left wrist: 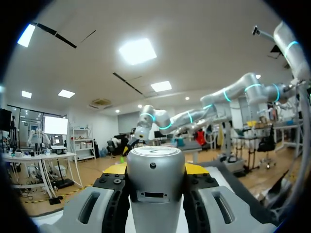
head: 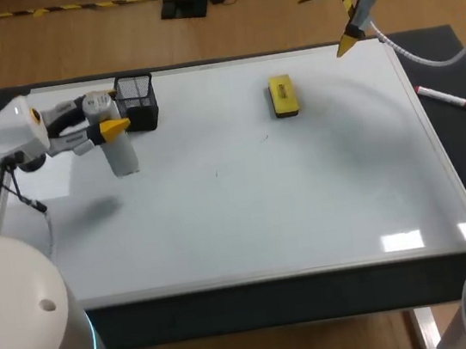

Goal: Pick up the inspection probe, press it on each red-marked spot on the whiteboard one by one, put down the probe, pick up the eraser, and wipe off all the red marks.

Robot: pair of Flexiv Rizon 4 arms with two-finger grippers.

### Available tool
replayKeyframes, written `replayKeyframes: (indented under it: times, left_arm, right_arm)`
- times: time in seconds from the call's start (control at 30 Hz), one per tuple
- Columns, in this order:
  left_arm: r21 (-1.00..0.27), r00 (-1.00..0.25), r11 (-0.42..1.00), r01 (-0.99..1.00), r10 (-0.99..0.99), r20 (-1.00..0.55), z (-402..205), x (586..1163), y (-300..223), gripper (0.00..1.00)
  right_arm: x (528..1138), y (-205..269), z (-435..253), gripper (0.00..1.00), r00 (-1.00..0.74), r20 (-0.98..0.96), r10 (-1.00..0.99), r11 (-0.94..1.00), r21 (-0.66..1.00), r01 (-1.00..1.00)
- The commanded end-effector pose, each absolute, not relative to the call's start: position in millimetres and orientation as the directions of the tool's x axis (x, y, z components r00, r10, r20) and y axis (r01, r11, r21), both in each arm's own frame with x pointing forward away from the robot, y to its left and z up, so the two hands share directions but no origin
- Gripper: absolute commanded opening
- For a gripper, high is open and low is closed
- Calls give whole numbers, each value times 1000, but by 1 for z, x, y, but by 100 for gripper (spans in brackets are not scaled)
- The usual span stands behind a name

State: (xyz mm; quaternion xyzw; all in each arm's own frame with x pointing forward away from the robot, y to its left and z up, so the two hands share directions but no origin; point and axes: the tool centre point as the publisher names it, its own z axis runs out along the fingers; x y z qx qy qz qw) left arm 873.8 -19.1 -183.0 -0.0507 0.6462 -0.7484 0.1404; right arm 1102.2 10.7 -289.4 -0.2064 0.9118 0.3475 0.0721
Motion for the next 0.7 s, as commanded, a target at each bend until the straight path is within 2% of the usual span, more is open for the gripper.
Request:
replayKeyframes:
  times: [0.03, 0.33, 0.7]
  left_arm:
    - [-983, -968, -95, 155, -214, -132, -160, 899, -22, 0]
    - [-978, -983, -110, 176, -79, -168, -126, 939, -34, 0]
    - [-978, -988, -137, 156, -2, -157, -119, 985, -33, 0]
  right_arm:
    - [1102, 10, -289, 100, -904, -273, -329, 675, 601, -427]
    - [1102, 10, -289, 100, -904, -273, -329, 675, 601, -427]
    - [1102, 10, -289, 100, -904, -273, -329, 675, 601, -427]
